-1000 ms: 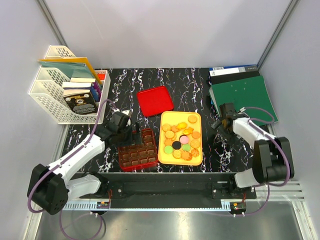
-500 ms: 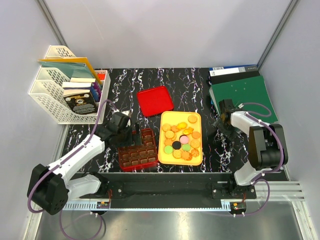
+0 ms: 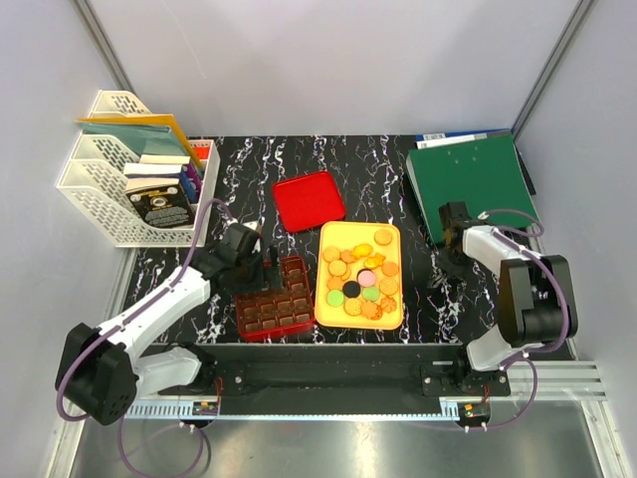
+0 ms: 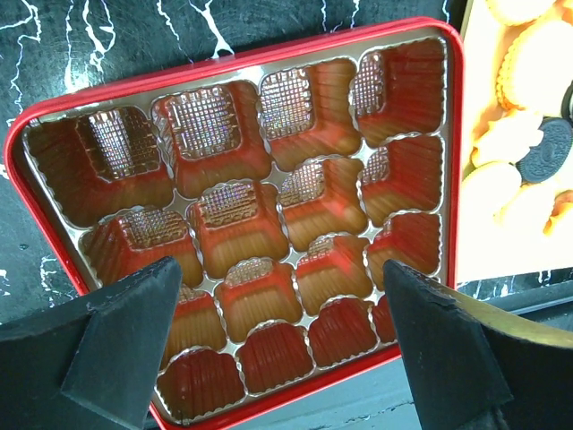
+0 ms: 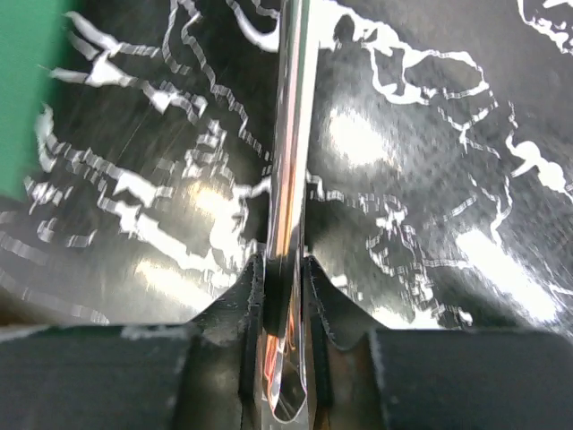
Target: Pack the cookies
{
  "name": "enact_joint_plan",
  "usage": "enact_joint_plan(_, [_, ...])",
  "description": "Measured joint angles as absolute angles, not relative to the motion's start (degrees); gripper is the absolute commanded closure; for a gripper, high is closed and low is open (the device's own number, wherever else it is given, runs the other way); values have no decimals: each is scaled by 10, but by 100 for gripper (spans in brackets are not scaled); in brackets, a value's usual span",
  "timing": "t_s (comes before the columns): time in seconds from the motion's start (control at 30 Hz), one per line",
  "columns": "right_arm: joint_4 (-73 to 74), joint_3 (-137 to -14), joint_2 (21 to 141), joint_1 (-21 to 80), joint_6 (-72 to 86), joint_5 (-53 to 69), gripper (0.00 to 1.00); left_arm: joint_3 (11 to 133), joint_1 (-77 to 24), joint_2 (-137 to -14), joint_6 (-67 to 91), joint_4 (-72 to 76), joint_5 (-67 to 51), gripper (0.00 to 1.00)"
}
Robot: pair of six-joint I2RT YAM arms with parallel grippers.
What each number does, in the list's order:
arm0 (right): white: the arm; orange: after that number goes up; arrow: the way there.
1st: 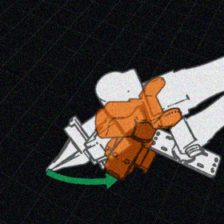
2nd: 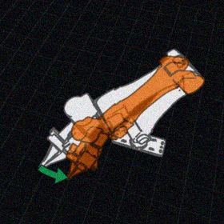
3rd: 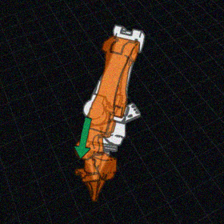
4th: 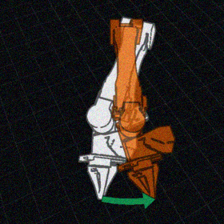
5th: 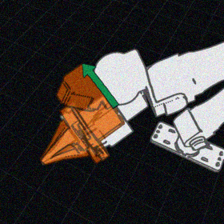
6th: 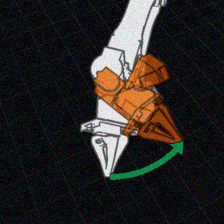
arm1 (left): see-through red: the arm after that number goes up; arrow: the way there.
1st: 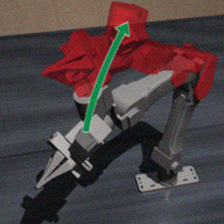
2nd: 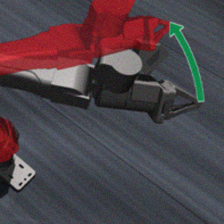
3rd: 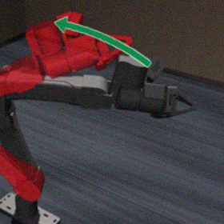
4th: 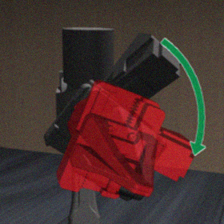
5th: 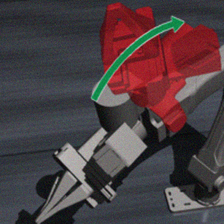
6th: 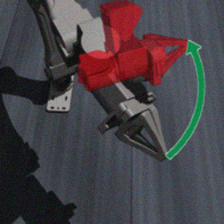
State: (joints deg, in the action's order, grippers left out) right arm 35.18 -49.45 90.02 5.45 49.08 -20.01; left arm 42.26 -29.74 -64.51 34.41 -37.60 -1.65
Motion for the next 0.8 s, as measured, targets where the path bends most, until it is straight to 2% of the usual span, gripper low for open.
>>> enact_joint_plan(0.13, [375, -490, 843, 64, 470, -192, 84, 423, -298, -650, 345, -376, -15, 1])
enact_joint_plan(0.3, [408, -491, 707, 108, 459, -189, 84, 423, -299, -653, 346, -375, -14, 1])
enact_joint_plan(0.37, [423, -492, 668, 112, 459, -188, 98, 423, -300, -658, 346, -375, -13, 1])
enact_joint_plan(0.47, [451, -492, 620, 115, 453, -180, 100, 423, -300, -663, 347, -374, -13, 1])
enact_joint_plan(0.63, [453, -497, 602, 151, 395, -123, 100, 425, -301, -670, 350, -368, -13, 1])
enact_joint_plan(0.8, [455, -557, 645, 222, 314, -52, 100, 442, -302, -683, 350, -365, -13, 1])
